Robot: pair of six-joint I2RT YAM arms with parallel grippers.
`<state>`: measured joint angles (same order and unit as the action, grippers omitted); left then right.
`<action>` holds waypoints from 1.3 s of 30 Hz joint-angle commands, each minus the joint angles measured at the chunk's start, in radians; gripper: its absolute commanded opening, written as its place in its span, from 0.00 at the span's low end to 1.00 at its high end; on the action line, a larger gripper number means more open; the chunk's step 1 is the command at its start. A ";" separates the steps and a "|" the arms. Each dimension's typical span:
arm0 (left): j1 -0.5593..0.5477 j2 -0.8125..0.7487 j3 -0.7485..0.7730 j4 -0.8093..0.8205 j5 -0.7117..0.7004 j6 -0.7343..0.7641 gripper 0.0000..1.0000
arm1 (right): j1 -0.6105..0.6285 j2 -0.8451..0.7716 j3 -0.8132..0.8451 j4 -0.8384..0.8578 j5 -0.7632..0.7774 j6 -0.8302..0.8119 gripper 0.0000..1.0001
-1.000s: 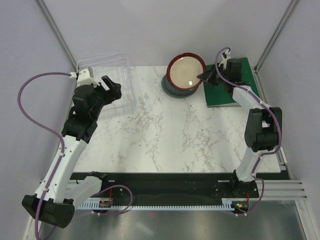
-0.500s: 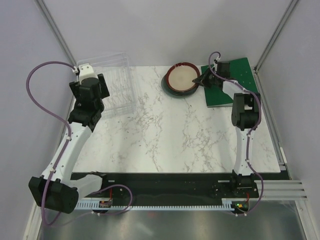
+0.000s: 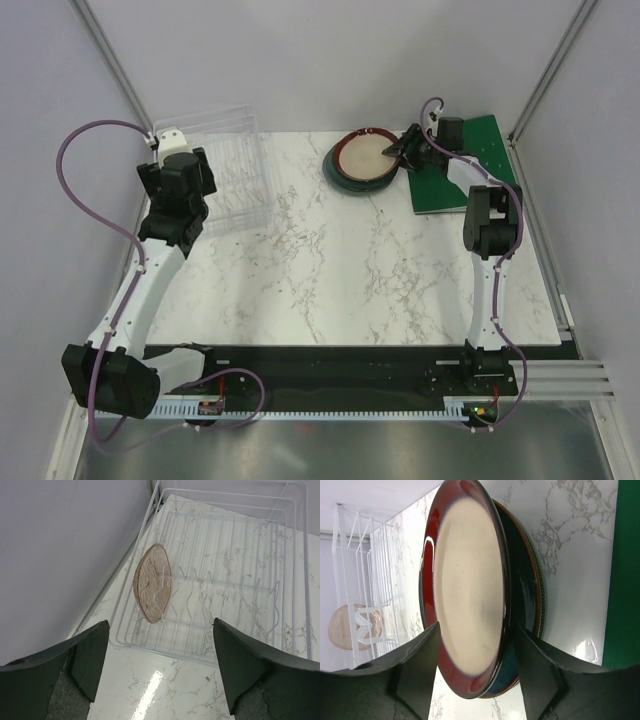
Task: Unload the plates from the dish rack
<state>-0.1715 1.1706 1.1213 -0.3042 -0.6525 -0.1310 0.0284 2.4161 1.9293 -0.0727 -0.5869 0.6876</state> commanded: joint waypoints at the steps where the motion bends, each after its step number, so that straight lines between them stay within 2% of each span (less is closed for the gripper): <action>1: 0.015 0.000 0.008 0.039 -0.016 0.024 0.90 | 0.013 -0.081 0.019 -0.021 -0.038 -0.054 0.68; 3: 0.017 0.000 0.005 0.036 -0.006 0.015 0.90 | 0.028 -0.098 0.028 -0.102 -0.002 -0.126 0.72; 5: 0.018 0.001 0.005 0.027 0.004 0.008 0.90 | 0.042 -0.107 0.054 -0.151 0.035 -0.177 0.73; 6: 0.018 0.001 0.005 0.024 0.010 0.005 0.90 | 0.060 -0.103 0.074 -0.232 0.050 -0.238 0.75; 10: 0.021 0.011 0.006 0.011 0.007 0.005 0.90 | 0.116 -0.068 0.258 -0.471 0.212 -0.416 0.78; 15: 0.026 0.024 0.014 -0.006 -0.004 0.008 0.90 | 0.197 -0.071 0.313 -0.624 0.507 -0.549 0.80; 18: 0.030 0.026 0.015 -0.012 0.004 0.010 0.90 | 0.205 -0.077 0.301 -0.644 0.573 -0.569 0.79; 30: 0.049 0.035 0.017 -0.012 0.001 0.024 0.90 | 0.206 -0.113 0.274 -0.661 0.660 -0.577 0.79; 33: 0.093 0.090 0.038 -0.018 -0.045 0.033 0.90 | 0.208 -0.170 0.226 -0.644 0.659 -0.567 0.78; 39: 0.168 0.190 0.048 0.016 -0.104 0.016 0.87 | 0.220 -0.337 -0.002 -0.562 0.624 -0.554 0.77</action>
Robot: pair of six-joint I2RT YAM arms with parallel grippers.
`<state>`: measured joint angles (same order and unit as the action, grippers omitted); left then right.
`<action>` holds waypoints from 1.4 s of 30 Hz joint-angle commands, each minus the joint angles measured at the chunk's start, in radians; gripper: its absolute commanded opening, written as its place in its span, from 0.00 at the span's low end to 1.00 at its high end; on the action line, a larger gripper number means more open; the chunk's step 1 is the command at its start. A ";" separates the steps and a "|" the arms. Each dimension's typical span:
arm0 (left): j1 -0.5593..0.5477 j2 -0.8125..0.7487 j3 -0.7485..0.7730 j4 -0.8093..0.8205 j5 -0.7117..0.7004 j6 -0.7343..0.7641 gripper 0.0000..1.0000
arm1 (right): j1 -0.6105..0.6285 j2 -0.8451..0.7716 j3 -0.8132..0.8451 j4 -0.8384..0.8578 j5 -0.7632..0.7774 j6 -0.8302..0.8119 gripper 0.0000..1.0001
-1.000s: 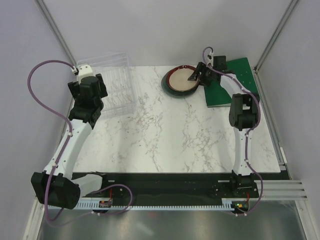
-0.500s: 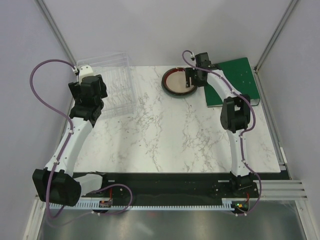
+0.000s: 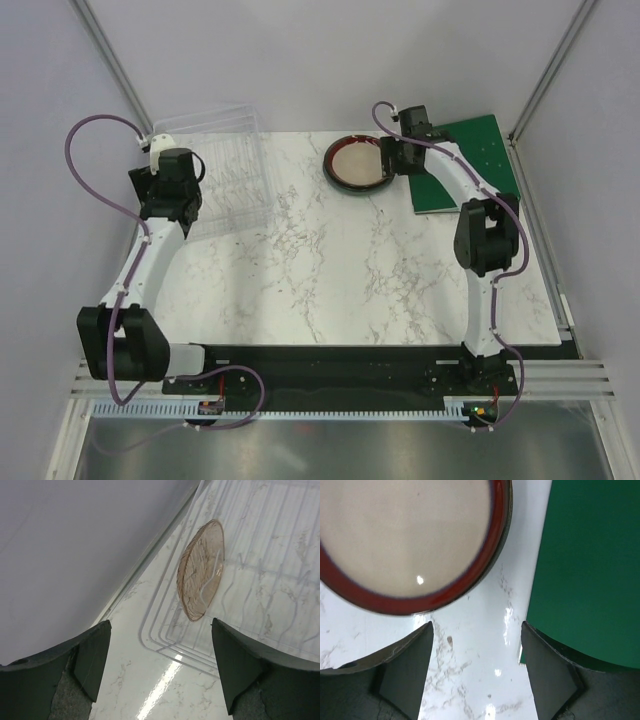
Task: Unload the plates from the dish rack
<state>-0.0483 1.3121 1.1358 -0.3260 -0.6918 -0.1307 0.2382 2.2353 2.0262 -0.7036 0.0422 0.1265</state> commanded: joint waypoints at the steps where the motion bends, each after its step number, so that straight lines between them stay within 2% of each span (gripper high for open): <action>1: 0.047 0.064 0.033 0.051 -0.043 0.023 0.86 | 0.010 -0.178 -0.122 0.076 -0.008 0.010 0.78; 10: 0.122 0.312 0.151 0.117 0.000 0.056 0.84 | 0.024 -0.344 -0.314 0.157 -0.039 0.025 0.77; 14: 0.130 0.391 0.193 0.111 0.044 0.029 0.81 | 0.024 -0.359 -0.342 0.171 -0.071 0.028 0.77; 17: 0.137 0.435 0.214 0.111 0.070 0.008 0.75 | 0.023 -0.352 -0.346 0.174 -0.076 0.025 0.77; 22: 0.142 0.492 0.258 0.085 0.069 0.009 0.73 | 0.024 -0.345 -0.356 0.176 -0.087 0.025 0.76; 26: 0.148 0.503 0.265 0.084 0.075 -0.001 0.60 | 0.024 -0.345 -0.365 0.181 -0.094 0.027 0.75; 28: 0.151 0.512 0.274 0.074 0.077 -0.004 0.56 | 0.024 -0.347 -0.366 0.181 -0.094 0.025 0.75; 31: 0.154 0.526 0.283 0.055 0.068 -0.014 0.39 | 0.024 -0.355 -0.377 0.182 -0.096 0.025 0.75; 32: 0.156 0.527 0.283 0.048 0.064 -0.015 0.27 | 0.024 -0.356 -0.380 0.184 -0.094 0.024 0.75; 34: 0.156 0.529 0.286 0.044 0.063 -0.018 0.15 | 0.024 -0.359 -0.380 0.184 -0.096 0.022 0.75; 35: 0.157 0.532 0.288 0.042 0.061 -0.018 0.05 | 0.024 -0.361 -0.382 0.184 -0.097 0.024 0.75; 42: 0.156 0.518 0.320 0.012 0.044 -0.020 0.02 | 0.026 -0.364 -0.391 0.187 -0.107 0.022 0.75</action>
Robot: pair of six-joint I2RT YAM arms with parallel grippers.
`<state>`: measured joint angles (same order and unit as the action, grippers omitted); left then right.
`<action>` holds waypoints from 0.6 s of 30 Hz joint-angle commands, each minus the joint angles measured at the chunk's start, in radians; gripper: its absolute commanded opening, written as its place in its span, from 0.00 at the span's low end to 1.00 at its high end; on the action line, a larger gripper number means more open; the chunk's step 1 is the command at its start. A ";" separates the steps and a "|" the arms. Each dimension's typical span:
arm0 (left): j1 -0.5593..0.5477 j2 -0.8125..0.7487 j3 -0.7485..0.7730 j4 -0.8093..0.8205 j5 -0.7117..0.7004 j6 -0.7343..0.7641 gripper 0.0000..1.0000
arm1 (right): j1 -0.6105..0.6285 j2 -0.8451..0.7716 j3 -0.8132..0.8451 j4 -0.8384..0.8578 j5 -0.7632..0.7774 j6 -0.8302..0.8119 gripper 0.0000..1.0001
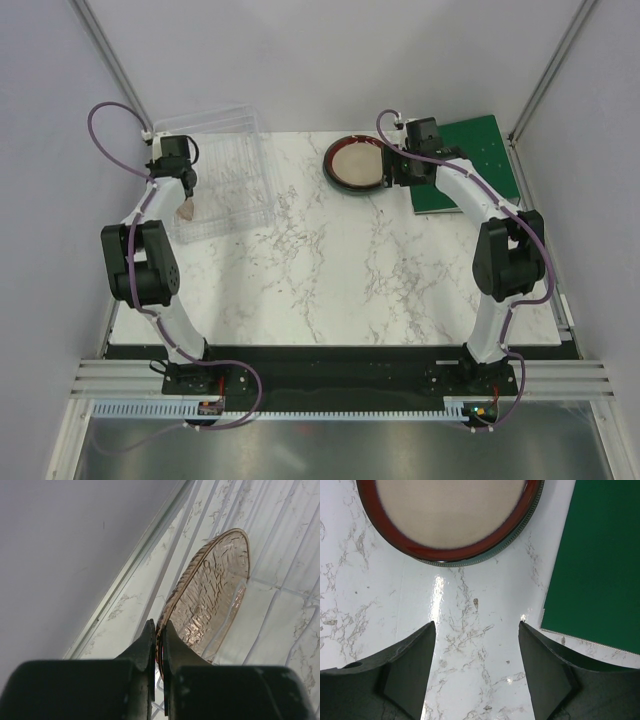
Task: Unload the plates from the dish rack
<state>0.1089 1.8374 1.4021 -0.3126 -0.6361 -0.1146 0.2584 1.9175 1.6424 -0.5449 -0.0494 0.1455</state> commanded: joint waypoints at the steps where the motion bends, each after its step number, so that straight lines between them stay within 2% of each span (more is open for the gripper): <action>1: 0.000 -0.019 0.058 0.000 -0.017 -0.033 0.02 | 0.005 -0.048 -0.007 0.030 -0.017 0.005 0.75; 18: -0.029 -0.184 0.112 -0.010 -0.100 0.140 0.02 | 0.018 -0.121 -0.030 0.030 -0.047 0.031 0.74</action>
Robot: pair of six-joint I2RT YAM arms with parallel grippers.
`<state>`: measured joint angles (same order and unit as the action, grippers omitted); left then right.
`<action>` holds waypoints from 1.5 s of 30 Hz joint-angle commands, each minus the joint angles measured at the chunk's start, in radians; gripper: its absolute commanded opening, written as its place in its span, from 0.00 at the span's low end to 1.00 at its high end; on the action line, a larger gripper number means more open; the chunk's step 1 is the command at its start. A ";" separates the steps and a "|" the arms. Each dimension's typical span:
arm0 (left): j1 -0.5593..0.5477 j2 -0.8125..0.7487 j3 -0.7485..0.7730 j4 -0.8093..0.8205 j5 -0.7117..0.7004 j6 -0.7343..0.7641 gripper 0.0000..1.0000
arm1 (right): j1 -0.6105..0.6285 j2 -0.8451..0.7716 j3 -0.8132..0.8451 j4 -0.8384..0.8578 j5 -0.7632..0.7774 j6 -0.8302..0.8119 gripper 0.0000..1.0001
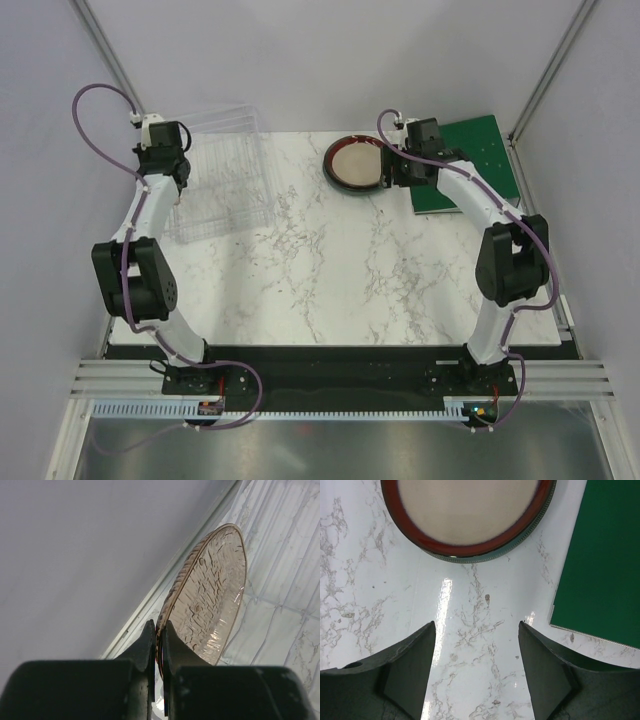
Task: Unload the plates from the dish rack
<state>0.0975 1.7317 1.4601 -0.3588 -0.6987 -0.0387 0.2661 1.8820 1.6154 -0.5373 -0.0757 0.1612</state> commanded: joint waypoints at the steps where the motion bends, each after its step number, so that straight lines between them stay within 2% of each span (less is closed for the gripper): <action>1: -0.021 -0.083 0.055 0.032 -0.045 0.074 0.02 | 0.013 -0.093 -0.006 0.022 -0.022 0.015 0.74; 7: -0.038 -0.173 0.048 -0.006 -0.079 0.071 0.02 | 0.021 -0.155 -0.037 0.022 -0.051 0.026 0.74; 10: -0.044 -0.272 0.031 -0.072 0.045 -0.002 0.02 | 0.028 -0.179 -0.049 0.030 -0.128 0.037 0.75; 11: -0.045 -0.294 0.022 -0.092 0.155 -0.056 0.02 | 0.031 -0.191 -0.057 0.042 -0.162 0.040 0.75; 13: -0.048 -0.340 0.008 -0.147 0.275 -0.111 0.02 | 0.035 -0.205 -0.089 0.091 -0.266 0.073 0.75; 14: -0.048 -0.378 -0.007 -0.163 0.401 -0.172 0.02 | 0.035 -0.225 -0.107 0.117 -0.304 0.084 0.75; 15: -0.050 -0.400 -0.020 -0.170 0.460 -0.203 0.02 | 0.038 -0.234 -0.126 0.181 -0.341 0.131 0.76; 16: -0.048 -0.418 -0.035 -0.170 0.598 -0.234 0.02 | 0.039 -0.244 -0.168 0.218 -0.375 0.155 0.76; 17: -0.050 -0.446 -0.062 -0.166 0.661 -0.294 0.02 | 0.041 -0.259 -0.193 0.261 -0.450 0.187 0.76; 20: -0.058 -0.477 -0.118 -0.113 0.879 -0.404 0.02 | 0.051 -0.276 -0.267 0.408 -0.534 0.284 0.76; 23: -0.067 -0.504 -0.177 -0.019 1.034 -0.504 0.02 | 0.070 -0.290 -0.304 0.500 -0.555 0.337 0.77; 27: -0.087 -0.501 -0.227 0.052 1.088 -0.573 0.02 | 0.087 -0.316 -0.356 0.675 -0.616 0.445 0.78; 30: -0.154 -0.503 -0.270 0.113 1.090 -0.624 0.02 | 0.110 -0.310 -0.377 0.756 -0.633 0.511 0.78; 37: -0.306 -0.478 -0.316 0.165 0.995 -0.687 0.02 | 0.140 -0.270 -0.367 0.793 -0.638 0.537 0.78; 42: -0.349 -0.454 -0.334 0.181 0.969 -0.701 0.02 | 0.160 -0.258 -0.370 0.794 -0.627 0.537 0.79; 43: -0.358 -0.452 -0.336 0.184 0.969 -0.702 0.02 | 0.160 -0.251 -0.368 0.790 -0.630 0.534 0.78; 45: -0.367 -0.445 -0.337 0.190 0.966 -0.707 0.02 | 0.166 -0.236 -0.367 0.783 -0.628 0.531 0.68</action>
<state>-0.2539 1.2747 1.1255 -0.2367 0.2893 -0.6945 0.4210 1.6207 1.2434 0.2028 -0.6853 0.6880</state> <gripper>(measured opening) 0.049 0.752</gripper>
